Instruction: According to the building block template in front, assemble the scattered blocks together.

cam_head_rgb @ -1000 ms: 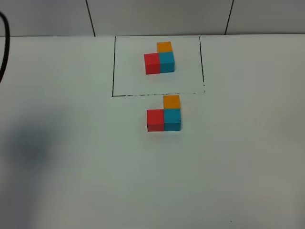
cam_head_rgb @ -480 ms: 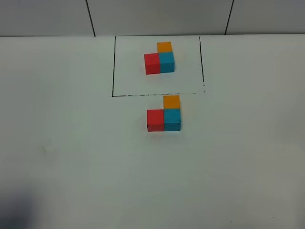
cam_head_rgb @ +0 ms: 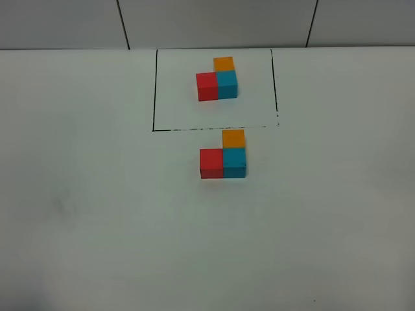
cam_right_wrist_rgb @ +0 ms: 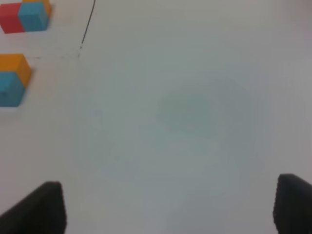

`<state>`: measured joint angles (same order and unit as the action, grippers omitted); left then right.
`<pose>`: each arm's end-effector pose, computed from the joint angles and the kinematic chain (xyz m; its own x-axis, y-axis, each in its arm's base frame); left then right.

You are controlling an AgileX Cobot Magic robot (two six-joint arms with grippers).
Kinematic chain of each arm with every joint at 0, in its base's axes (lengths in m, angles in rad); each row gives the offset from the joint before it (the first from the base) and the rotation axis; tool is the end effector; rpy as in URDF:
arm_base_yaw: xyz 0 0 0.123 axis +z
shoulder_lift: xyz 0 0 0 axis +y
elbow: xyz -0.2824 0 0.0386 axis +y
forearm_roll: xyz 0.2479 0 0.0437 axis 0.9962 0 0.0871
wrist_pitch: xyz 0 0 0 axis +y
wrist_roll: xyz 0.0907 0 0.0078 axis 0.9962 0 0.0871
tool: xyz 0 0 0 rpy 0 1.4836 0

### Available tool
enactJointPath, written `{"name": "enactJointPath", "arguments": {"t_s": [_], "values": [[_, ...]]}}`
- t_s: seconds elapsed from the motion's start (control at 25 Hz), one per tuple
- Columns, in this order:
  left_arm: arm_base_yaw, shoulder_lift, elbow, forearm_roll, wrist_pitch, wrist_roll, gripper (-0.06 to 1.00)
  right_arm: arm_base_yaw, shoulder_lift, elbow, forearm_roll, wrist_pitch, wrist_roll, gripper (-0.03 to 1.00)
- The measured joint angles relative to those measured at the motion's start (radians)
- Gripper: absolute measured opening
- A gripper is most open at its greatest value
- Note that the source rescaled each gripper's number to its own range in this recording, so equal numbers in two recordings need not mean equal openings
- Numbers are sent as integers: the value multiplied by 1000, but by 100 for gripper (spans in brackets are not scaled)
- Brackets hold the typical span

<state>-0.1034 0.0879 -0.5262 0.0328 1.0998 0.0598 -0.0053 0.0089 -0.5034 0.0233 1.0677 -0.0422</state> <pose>0.0046 0.0022 0.2815 -0.5328 0.1303 -0.8362 0.1189 0.9898 0.0785 -0.0042 0.0019 0.2776 -0.4664 -0.0285 -0.8841 -0.0272 0.9995 -0.0178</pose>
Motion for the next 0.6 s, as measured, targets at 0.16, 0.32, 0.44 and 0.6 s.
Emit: {"name": "enactJointPath", "arguments": {"t_s": [0.16, 0.32, 0.44, 0.6], "values": [[0, -65, 13, -33, -23, 42, 73, 0, 0, 0, 0, 0, 2, 73], [0, -93, 20, -33, -32, 48, 73, 0, 0, 0, 0, 0, 5, 73], [0, -93, 20, -33, -38, 49, 73, 0, 0, 0, 0, 0, 7, 73], [0, -93, 20, -33, -38, 49, 73, 0, 0, 0, 0, 0, 8, 73]]}}
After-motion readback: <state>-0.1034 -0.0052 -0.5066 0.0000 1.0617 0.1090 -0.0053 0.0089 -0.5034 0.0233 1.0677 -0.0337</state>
